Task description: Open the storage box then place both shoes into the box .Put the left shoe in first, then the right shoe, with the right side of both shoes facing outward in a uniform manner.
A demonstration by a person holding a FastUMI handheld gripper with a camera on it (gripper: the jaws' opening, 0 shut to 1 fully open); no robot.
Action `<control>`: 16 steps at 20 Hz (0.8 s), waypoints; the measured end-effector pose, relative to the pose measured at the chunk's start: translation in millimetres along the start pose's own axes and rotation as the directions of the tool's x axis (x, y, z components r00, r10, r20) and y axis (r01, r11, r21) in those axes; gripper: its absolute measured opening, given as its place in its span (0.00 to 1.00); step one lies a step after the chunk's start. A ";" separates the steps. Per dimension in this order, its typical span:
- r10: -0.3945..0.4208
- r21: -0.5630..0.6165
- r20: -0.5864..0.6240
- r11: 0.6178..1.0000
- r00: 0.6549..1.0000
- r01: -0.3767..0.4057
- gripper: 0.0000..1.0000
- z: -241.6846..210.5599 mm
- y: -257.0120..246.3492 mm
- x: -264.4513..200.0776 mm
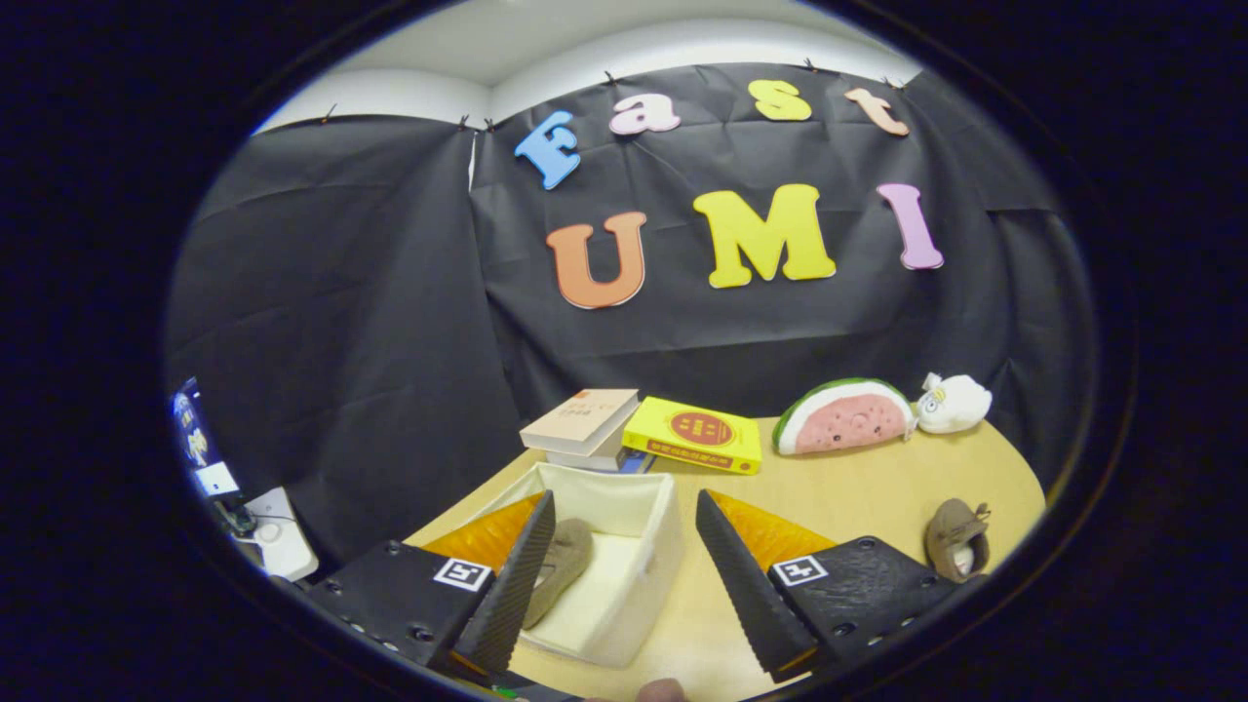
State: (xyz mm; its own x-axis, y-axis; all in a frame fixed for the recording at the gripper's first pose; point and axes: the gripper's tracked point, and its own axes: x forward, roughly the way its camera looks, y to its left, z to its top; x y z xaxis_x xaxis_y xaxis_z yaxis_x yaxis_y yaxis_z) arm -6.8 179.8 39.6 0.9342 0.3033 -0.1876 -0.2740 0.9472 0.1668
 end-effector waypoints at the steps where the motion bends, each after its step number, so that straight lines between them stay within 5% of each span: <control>1: 0.000 -0.006 0.017 1.000 1.000 0.000 0.89 5.4 -19.5 -11.4; 9: -0.184 -0.058 0.063 0.980 0.981 0.188 0.89 17.5 -206.4 -91.2; 16: -0.310 -0.021 -0.082 0.951 0.947 0.309 0.89 -34.4 -320.7 -103.1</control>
State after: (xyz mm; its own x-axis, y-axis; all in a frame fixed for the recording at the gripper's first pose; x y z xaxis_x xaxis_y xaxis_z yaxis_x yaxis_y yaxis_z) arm -23.1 -151.6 -27.9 0.9513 0.0022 -0.3084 0.0237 0.9965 0.0803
